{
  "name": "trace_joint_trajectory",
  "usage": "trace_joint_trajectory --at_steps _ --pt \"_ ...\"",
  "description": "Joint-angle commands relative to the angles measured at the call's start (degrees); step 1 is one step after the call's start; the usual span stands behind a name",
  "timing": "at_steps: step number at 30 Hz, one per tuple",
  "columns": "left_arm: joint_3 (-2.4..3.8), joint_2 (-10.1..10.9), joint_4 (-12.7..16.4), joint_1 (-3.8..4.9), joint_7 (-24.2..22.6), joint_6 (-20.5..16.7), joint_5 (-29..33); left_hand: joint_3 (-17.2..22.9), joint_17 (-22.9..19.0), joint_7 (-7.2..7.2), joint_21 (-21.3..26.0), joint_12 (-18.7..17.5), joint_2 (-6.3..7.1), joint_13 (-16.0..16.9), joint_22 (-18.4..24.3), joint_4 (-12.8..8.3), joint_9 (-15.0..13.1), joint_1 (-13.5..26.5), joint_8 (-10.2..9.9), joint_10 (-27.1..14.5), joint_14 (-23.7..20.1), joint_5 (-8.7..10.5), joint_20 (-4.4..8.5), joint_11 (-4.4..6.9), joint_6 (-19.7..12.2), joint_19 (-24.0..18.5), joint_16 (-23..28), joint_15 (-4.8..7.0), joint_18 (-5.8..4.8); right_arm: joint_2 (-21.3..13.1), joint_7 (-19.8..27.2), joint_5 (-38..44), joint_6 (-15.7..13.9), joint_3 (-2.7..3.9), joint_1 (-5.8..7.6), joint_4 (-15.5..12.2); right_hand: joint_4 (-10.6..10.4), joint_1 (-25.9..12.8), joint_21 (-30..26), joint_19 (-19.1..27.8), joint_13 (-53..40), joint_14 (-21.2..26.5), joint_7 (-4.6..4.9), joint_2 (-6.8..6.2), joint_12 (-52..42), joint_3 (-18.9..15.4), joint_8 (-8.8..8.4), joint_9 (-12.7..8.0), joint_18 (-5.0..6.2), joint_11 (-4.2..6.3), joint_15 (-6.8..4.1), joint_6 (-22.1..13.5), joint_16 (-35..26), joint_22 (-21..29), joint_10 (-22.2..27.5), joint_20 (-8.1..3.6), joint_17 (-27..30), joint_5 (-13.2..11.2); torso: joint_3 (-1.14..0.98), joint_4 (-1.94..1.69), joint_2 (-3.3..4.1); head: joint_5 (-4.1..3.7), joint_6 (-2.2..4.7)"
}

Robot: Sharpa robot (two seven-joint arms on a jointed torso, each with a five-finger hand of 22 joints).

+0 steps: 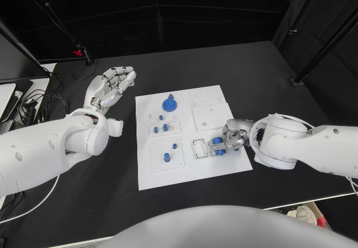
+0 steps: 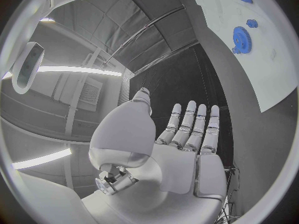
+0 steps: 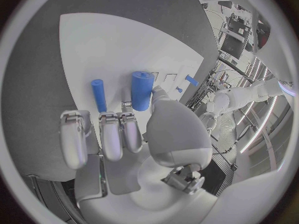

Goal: Assemble the parts on the task board

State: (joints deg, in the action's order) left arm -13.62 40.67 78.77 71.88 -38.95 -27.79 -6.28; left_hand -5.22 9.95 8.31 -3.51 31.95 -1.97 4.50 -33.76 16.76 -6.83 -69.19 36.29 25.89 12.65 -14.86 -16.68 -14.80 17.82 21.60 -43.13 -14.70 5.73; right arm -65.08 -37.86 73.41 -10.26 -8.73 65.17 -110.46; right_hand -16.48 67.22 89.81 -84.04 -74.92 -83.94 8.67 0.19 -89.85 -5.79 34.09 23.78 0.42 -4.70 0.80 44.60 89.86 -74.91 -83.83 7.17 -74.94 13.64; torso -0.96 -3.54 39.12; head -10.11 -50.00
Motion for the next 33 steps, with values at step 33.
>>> trace_joint_trajectory --at_steps 33 --pt "0.06 0.16 -0.18 -0.16 -4.66 0.71 0.02 -0.37 -0.21 8.61 -0.22 0.35 -0.62 -0.12 0.14 -0.05 0.13 0.00 0.50 -0.27 -0.52 -0.46 -0.01 -0.04 -0.27 0.08 -0.18 0.04 -0.69 -5.17 14.12 -33.01 -15.61 -0.39 -0.59 -4.47 5.53 14.25 0.19 -5.96 -15.08 -6.06 -0.63 3.26 -0.15 8.43 -8.29 -16.15 -0.42 0.38 -0.17 5.60 0.14 -15.09 -6.17 -0.19 -15.06 6.91 -0.03 -0.05 -0.01 0.64 0.00"
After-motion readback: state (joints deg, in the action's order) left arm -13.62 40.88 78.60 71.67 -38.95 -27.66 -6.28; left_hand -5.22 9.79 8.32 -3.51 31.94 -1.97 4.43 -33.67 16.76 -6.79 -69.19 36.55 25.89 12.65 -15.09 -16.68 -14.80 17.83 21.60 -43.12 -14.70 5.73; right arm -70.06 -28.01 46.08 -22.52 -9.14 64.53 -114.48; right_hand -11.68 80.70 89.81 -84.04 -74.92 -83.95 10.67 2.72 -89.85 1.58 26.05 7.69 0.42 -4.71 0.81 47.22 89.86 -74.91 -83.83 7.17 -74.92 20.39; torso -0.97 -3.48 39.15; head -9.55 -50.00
